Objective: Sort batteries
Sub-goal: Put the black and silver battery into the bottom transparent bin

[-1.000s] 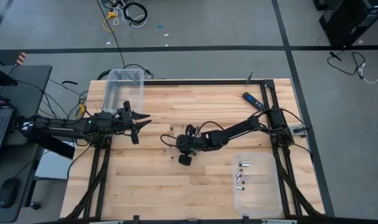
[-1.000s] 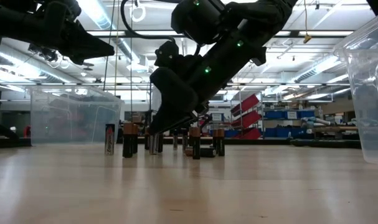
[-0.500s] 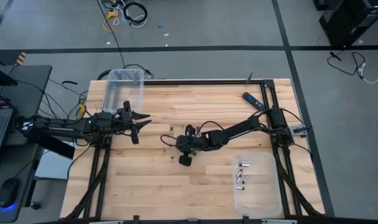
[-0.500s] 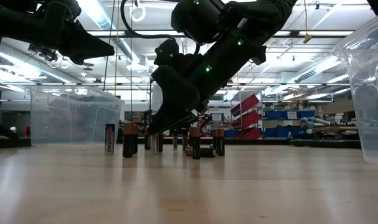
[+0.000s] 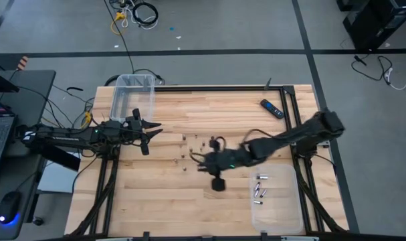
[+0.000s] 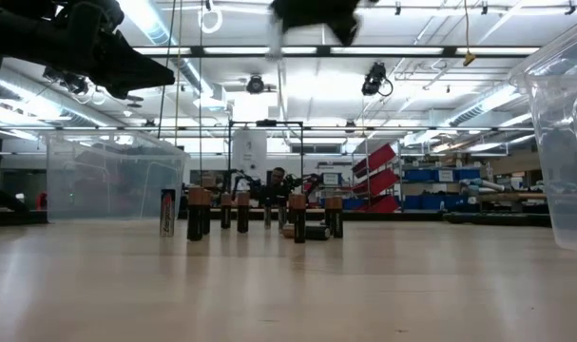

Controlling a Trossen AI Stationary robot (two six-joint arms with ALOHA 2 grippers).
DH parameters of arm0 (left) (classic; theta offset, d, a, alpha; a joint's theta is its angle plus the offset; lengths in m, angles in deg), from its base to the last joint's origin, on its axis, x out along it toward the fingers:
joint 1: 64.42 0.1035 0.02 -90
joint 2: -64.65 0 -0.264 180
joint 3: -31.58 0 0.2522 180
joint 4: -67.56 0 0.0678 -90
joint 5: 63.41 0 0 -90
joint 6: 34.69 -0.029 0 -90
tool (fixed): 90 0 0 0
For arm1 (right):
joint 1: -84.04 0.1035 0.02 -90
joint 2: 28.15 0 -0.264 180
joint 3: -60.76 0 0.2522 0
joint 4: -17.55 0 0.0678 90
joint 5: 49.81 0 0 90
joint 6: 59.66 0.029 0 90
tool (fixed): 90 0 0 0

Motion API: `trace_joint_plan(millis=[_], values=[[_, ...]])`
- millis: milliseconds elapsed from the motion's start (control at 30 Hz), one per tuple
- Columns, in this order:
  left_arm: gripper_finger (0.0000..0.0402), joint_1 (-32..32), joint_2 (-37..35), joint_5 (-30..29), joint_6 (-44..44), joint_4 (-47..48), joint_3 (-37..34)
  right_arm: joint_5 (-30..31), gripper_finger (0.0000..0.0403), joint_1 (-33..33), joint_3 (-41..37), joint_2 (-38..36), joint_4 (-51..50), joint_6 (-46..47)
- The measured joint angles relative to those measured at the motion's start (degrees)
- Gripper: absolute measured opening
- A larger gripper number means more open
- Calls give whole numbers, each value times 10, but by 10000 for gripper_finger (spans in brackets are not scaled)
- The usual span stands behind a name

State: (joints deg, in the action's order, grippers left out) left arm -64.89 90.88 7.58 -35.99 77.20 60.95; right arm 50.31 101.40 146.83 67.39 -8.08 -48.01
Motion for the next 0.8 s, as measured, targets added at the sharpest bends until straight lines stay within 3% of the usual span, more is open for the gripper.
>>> trace_joint_plan(millis=[167,333,500,800], values=[[106,0,0,0,0,-3,0,56,34,66,0,-76,-110,71],[106,0,0,0,0,-3,0,78,34,127,0,-136,-239,224],[106,0,0,0,1,-5,0,63,34,180,0,-188,-355,405],[106,0,0,0,1,-22,0,9,34,267,0,-226,-461,680]])
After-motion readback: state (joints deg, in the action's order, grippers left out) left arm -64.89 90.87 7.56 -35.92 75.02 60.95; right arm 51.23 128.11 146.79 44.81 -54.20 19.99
